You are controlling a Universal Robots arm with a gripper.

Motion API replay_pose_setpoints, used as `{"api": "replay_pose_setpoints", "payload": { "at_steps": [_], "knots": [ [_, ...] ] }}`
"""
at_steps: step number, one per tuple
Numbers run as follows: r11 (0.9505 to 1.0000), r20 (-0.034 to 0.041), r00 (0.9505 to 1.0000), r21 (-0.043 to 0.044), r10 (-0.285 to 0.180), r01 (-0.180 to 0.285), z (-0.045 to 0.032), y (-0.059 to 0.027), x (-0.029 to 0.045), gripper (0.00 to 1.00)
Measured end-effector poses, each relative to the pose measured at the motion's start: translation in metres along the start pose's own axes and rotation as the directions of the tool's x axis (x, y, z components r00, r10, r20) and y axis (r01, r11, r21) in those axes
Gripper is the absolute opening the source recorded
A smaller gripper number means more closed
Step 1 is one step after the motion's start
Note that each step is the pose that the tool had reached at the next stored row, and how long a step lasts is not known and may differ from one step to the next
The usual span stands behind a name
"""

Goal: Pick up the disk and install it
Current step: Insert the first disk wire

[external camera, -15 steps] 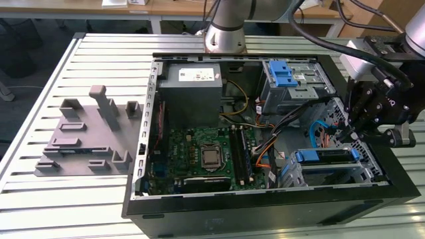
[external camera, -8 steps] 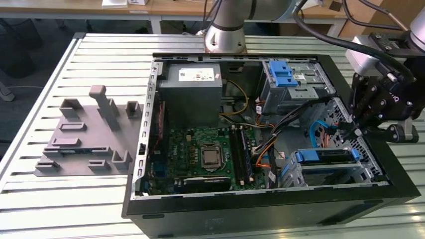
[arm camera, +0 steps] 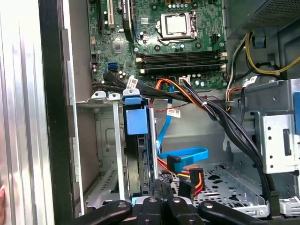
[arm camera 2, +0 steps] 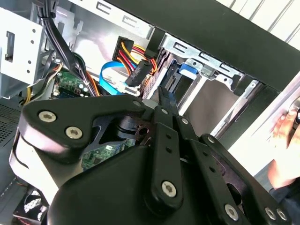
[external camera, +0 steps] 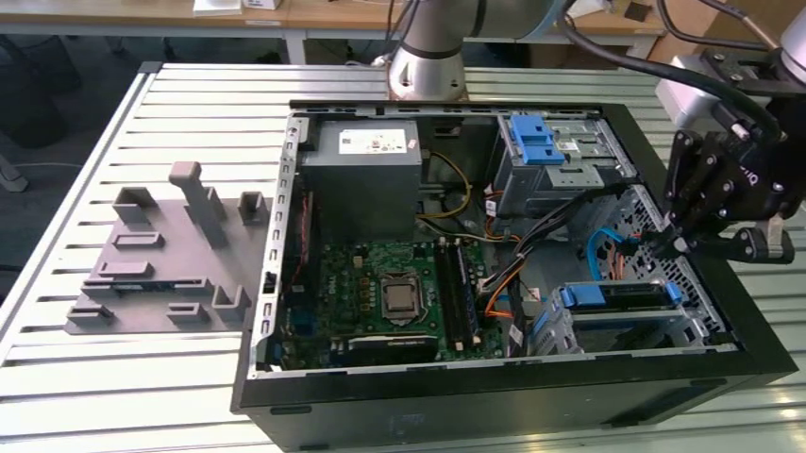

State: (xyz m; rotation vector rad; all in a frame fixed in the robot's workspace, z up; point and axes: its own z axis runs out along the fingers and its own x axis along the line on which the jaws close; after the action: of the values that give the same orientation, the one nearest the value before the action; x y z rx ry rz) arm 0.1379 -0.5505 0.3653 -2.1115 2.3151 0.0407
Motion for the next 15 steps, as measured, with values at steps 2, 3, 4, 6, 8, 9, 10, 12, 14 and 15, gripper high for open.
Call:
{"api": "replay_pose_setpoints", "payload": {
  "at_steps": [2,3,4,6,8,9,10,12,14,15],
  "knots": [
    [1.0,0.0,1.0,0.0,0.001,-0.001,-0.0022,0.0001,-0.0007,0.11],
    [1.0,-0.0001,1.0,0.0001,0.002,-0.002,-0.0033,0.0002,-0.0012,0.11],
    [1.0,0.0003,1.0,0.0001,0.005,-0.005,-0.0042,0.0003,-0.0019,0.11],
    [0.9999,-0.0001,0.9999,0.0004,0.017,-0.017,-0.0051,0.0004,-0.0031,0.11],
    [0.9996,-0.0004,0.9996,0.0008,0.029,-0.029,-0.0053,0.0005,-0.0044,0.11],
    [0.9993,-0.0005,0.9993,0.0009,0.037,-0.037,-0.0053,0.0004,-0.0049,0.11],
    [0.9991,-0.0005,0.9991,0.0011,0.043,-0.043,-0.0053,0.0004,-0.0056,0.11],
    [0.9986,-0.0003,0.9986,0.0013,0.052,-0.052,-0.0052,0.0003,-0.0073,0.11],
    [0.9981,-0.0003,0.9981,0.0014,0.062,-0.062,-0.0052,-0.0001,-0.0089,0.11],
    [0.998,-0.0005,0.998,0.0015,0.064,-0.064,-0.0051,-0.0005,-0.0102,0.11]
  ]
}}
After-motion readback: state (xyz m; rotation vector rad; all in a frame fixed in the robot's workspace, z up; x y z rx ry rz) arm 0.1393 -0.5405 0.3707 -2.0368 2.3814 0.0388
